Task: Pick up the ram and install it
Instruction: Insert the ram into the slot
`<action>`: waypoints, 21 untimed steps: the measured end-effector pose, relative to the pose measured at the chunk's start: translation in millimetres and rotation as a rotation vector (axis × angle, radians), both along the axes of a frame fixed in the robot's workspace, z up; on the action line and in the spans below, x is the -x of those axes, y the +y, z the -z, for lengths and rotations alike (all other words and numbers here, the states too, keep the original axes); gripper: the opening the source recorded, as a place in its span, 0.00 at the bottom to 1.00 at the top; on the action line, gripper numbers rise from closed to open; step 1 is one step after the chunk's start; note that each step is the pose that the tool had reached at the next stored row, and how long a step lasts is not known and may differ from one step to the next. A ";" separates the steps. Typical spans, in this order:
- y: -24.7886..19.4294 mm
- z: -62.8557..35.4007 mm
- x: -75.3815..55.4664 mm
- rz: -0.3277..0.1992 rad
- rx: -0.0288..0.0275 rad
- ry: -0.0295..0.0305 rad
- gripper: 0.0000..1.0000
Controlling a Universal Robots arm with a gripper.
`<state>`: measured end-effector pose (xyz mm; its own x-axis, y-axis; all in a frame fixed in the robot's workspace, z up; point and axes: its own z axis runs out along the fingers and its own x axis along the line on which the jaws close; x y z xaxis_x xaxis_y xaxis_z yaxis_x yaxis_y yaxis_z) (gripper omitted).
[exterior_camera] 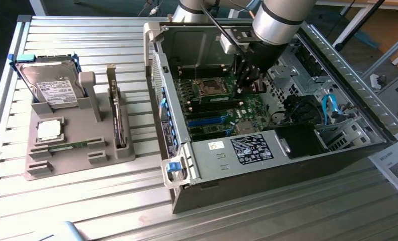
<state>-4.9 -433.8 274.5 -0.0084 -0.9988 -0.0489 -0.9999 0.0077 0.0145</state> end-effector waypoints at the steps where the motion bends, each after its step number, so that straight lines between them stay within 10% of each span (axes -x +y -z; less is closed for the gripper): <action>1: 0.9 0.1 0.0 0.000 0.0000 0.0000 0.12; 21: 4.9 14.6 0.0 0.000 0.0003 0.0001 0.12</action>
<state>-4.9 -428.9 259.9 -0.0083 -0.9988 -0.0486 -0.9999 0.0076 0.0146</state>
